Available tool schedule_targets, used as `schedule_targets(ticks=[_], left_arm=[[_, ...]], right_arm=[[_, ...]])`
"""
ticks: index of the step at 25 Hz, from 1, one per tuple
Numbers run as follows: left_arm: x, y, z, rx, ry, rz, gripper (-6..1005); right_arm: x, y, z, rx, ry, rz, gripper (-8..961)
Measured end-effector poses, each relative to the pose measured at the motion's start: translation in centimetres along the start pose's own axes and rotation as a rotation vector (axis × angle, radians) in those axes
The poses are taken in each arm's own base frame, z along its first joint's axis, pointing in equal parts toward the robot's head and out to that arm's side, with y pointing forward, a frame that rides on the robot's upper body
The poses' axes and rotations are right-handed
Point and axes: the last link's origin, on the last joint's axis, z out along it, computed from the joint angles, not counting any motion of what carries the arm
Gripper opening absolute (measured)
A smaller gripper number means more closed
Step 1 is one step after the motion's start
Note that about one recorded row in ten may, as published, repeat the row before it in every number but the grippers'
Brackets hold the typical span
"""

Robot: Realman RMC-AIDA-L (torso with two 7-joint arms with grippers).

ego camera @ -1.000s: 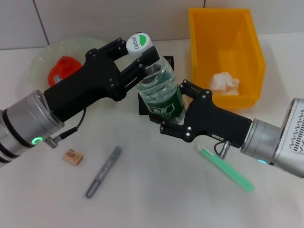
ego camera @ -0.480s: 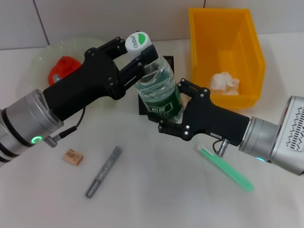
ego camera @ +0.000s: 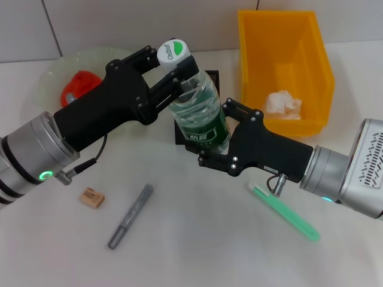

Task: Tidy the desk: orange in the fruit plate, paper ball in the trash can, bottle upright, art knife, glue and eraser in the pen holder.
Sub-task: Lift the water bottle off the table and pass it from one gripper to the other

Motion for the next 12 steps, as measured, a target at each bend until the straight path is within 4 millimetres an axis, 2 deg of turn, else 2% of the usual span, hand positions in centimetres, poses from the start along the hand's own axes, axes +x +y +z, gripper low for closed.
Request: schedule_targets(ticks=[5, 12], left_arm=[[0.02, -0.01, 0.01, 0.001, 0.001, 0.0, 435], [0.0, 0.0, -0.07, 0.004, 0.004, -0.002, 435]], right_arm=[[0.12, -0.72, -0.24, 0.084, -0.007, 0.04, 767], [0.11, -0.6, -0.38, 0.079, -0.009, 0.032, 767]])
